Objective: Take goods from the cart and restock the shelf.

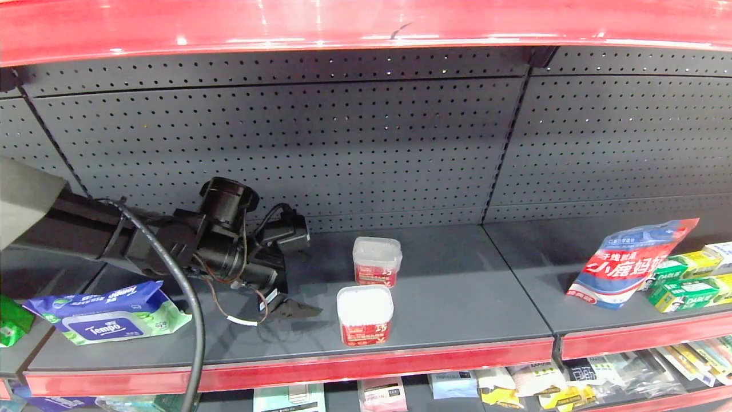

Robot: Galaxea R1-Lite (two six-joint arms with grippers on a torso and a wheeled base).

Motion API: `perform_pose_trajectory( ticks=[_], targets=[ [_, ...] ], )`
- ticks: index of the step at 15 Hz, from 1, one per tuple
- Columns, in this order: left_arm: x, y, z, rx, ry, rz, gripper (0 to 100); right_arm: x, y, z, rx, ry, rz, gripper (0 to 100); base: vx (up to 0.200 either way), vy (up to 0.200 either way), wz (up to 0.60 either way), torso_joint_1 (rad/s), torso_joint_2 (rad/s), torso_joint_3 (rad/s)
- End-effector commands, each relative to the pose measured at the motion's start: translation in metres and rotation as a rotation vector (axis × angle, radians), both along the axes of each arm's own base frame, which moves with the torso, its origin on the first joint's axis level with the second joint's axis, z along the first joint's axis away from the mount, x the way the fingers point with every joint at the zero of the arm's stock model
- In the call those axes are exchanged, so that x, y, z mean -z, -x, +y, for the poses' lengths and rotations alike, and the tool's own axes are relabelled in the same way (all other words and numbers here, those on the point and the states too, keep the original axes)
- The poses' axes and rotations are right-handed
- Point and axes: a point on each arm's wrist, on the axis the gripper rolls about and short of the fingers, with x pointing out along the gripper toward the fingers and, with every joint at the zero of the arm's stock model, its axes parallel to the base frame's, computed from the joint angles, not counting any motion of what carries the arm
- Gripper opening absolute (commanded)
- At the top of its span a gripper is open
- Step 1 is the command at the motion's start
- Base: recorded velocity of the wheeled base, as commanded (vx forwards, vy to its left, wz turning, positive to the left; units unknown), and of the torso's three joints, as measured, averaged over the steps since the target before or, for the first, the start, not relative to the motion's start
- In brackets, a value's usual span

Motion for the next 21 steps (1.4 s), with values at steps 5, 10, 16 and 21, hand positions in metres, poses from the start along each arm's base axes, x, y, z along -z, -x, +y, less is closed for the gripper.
perform_pose_trajectory(
  ticks=[5,10,16,21],
  targets=[
    [0.014,-0.005,-0.003,0.007,-0.011,0.033,100,0.000,0.000,0.000,-0.001,0.000,0.001,100,0.000,0.000,0.00,0.000,0.00,0.000],
    [0.020,-0.006,-0.005,0.013,-0.014,0.048,100,0.000,0.000,0.000,-0.001,0.000,0.001,100,0.000,0.000,0.00,0.000,0.00,0.000],
    [0.025,-0.007,-0.012,0.032,-0.006,0.035,100,0.000,0.000,0.000,-0.001,0.000,0.001,100,0.000,0.000,0.00,0.000,0.00,0.000],
    [0.025,-0.006,-0.017,0.040,-0.005,0.039,100,0.000,0.000,0.000,-0.001,-0.001,0.001,100,0.000,0.000,0.00,0.000,0.00,0.000]
  ],
)
